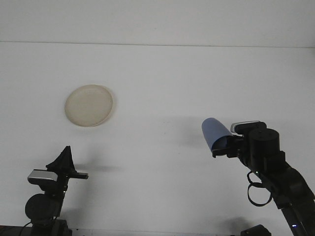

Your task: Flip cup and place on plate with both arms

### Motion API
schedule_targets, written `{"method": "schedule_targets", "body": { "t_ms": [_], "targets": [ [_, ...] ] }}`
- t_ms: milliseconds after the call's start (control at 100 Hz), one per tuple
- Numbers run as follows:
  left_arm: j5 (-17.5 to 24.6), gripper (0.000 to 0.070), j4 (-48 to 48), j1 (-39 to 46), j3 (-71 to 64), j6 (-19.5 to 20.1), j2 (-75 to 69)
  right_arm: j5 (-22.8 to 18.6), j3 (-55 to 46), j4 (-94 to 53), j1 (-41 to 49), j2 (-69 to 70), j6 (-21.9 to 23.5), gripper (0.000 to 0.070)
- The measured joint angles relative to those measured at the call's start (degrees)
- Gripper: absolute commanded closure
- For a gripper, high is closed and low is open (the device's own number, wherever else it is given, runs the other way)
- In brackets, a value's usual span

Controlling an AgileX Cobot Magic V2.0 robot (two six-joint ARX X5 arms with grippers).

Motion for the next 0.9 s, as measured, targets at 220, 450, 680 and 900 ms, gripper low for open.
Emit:
{"method": "schedule_targets", "body": {
  "t_ms": [220, 450, 680, 900],
  "targets": [
    [0.0, 0.0689, 0.0, 0.0, 0.0, 0.0, 0.0, 0.68, 8.09, -7.82, 10.01, 6.78, 4.39, 0.0697],
    [0.0, 0.0689, 0.0, 0.0, 0.0, 0.0, 0.0, 0.68, 17.11, -15.3, 17.29, 20.11, 5.35, 0.0697],
    [0.0, 0.0689, 0.0, 0.0, 0.0, 0.0, 0.0, 0.68, 28.55, -26.14, 21.55, 34.91, 2.99, 0.0697],
    [0.0, 0.0689, 0.0, 0.0, 0.0, 0.0, 0.0, 0.66, 33.33, -29.0, 23.43, 43.91, 0.09, 0.0697]
  ]
}}
